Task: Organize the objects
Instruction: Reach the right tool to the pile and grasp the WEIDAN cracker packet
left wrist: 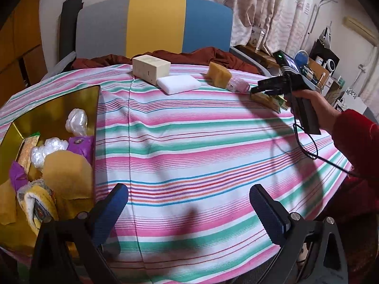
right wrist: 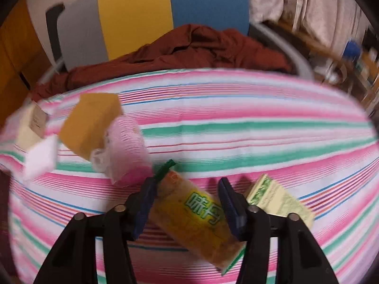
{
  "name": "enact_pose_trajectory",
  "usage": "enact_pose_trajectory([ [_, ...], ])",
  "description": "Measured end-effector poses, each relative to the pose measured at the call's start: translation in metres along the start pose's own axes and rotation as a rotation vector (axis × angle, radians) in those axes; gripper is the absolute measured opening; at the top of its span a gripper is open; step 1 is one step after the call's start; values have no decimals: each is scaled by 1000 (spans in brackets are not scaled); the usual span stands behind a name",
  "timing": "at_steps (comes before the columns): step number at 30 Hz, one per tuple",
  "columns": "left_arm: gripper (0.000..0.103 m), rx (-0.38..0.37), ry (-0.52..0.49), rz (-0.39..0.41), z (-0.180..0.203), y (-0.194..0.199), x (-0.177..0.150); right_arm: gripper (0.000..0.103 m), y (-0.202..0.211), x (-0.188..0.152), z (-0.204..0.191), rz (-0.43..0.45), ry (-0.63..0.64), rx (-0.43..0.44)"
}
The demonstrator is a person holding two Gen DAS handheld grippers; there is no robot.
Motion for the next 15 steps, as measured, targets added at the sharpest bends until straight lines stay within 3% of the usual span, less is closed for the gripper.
enact_pose_trajectory([
  [5, 103, -8, 9, -13, -2, -8, 9, 58, 12, -33, -1, -45, -83, 130],
  [11, 103, -14, 4, -19, -2, -16, 32, 63, 33, -63, -19, 17, -64, 153],
  [15, 103, 10, -16, -14, -7, -19, 48, 69, 34, -86, -31, -22, 6, 159],
])
Point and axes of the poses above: each gripper's, at about its wrist camera, not at the fingertips, and y roughly against the way its jaws point, z to its right, x to its top, the point moved 10 cm from there along -y, roughly the way its jaws point, and after that the axes turned 10 degrees about -y, right-handed, at the moved point
